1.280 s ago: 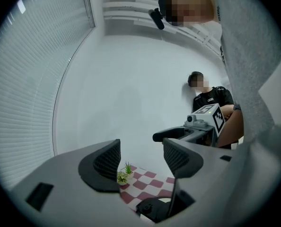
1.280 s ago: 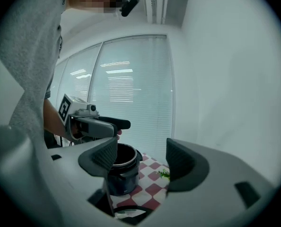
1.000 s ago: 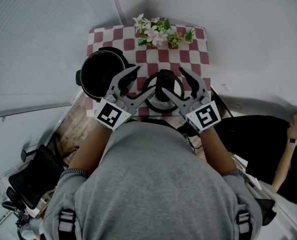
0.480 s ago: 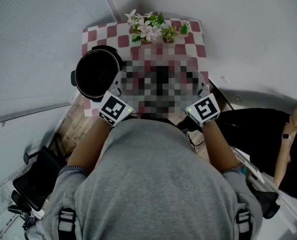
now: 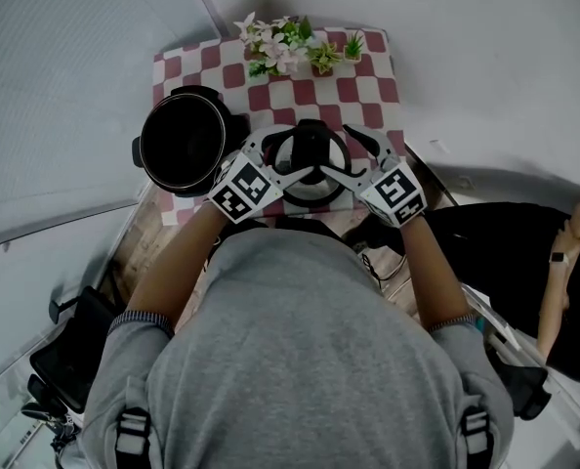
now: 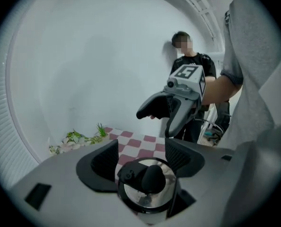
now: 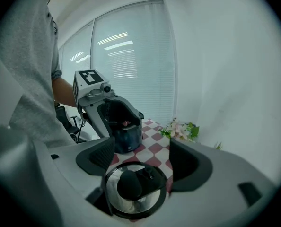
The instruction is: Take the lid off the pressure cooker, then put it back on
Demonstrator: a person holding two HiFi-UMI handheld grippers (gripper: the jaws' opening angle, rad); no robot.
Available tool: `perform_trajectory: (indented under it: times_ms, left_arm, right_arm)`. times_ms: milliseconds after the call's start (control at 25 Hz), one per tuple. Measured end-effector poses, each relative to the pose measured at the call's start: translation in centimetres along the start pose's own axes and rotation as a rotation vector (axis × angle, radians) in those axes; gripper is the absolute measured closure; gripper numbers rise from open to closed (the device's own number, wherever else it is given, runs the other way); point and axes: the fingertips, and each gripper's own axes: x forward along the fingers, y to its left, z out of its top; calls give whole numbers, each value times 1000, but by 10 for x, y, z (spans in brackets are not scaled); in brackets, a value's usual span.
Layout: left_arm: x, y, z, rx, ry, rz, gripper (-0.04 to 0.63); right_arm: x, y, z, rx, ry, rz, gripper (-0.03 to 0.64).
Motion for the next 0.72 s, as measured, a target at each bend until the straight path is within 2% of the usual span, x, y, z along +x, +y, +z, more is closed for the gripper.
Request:
perform_trajectory:
  times_ms: [200,320,440,520,720]
  left_arm:
    - [24,-13,-43,95,196,-43,264]
    - [36,-20,-66,137,279,-84,264]
    - [48,-27,-92,224,372,-119,264]
    - [56,-29,-106,261,418,-135,264]
    - [74,-29,-134,280,499,-169,264]
  right_arm:
    - [5,-6,-24,-72,97,-3,239]
    - [12,-3,-47,-99,185,37,256]
    - [21,1,-75,-93,271,75,256]
    - [28,5,-94,-94,326,97,255]
    - [46,19,-133,-142,471,163,250]
